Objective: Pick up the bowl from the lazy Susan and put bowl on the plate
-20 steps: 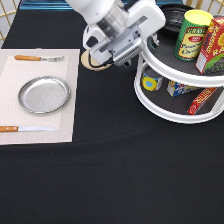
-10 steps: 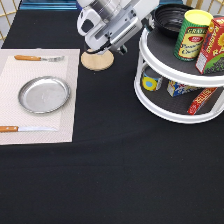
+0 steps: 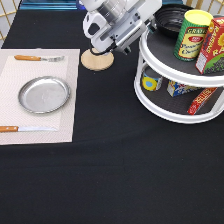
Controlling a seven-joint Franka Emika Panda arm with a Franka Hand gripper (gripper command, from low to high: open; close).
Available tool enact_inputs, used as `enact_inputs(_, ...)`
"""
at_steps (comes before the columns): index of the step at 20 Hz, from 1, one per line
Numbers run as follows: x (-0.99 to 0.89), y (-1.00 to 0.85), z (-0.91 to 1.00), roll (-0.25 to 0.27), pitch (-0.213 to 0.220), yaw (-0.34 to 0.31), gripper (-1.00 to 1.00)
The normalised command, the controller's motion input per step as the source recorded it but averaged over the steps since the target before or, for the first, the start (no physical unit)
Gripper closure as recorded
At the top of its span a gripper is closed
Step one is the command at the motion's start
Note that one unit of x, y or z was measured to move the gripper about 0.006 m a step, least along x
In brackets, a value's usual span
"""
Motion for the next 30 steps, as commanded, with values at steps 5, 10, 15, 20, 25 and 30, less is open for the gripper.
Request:
enact_inputs(5,0.09,-0.03,-0.28,0.008,0.040,-0.009,-1.00)
enact_inputs(10,0.24,0.01,-0.10,0.002,0.051,0.000,-1.00)
enact_inputs(15,0.70,0.03,0.04,0.000,0.044,0.000,-1.00)
enact_inputs(20,0.86,0.00,0.09,0.000,0.024,0.000,-1.00)
enact_inputs(25,0.75,0.00,0.13,0.006,0.019,0.002,-1.00)
enact_inputs(30,0.38,-0.05,0.22,0.026,-0.004,0.022,-1.00)
